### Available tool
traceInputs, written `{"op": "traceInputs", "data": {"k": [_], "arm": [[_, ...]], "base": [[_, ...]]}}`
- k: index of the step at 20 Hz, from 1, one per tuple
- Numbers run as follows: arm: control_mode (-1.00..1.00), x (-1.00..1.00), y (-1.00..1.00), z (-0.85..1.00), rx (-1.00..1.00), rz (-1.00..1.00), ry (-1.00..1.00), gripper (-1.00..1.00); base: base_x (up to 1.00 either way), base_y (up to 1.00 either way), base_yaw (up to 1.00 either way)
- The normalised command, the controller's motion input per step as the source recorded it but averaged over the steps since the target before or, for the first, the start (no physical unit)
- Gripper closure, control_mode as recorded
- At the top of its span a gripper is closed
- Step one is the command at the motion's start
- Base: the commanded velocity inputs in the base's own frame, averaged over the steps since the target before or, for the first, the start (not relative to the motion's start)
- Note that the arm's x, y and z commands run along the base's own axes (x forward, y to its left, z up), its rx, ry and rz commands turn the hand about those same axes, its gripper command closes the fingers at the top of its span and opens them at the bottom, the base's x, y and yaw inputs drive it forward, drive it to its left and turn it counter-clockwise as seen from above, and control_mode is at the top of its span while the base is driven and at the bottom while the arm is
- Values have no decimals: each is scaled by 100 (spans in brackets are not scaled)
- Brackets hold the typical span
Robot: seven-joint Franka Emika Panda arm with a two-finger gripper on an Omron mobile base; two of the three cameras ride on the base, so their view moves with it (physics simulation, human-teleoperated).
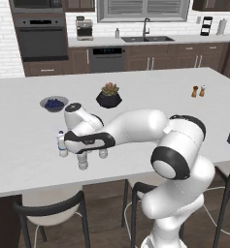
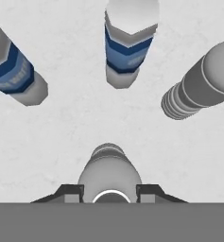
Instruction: Move the plastic bottles in the middle to the plastics group, and the glass bottles in the middle to the glass group.
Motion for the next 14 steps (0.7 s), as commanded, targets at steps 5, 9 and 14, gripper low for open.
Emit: {"op": "traceInputs", "data": {"k": [5, 9, 14], "arm": [[-100, 0, -5, -28, 0, 0, 0, -100], [-100, 0, -11, -12, 0, 0, 0, -100], [-100, -3, -16, -1, 1, 2, -1, -100]], "base": [[0, 0, 0], [0, 0, 0], [0, 0, 0]]}}
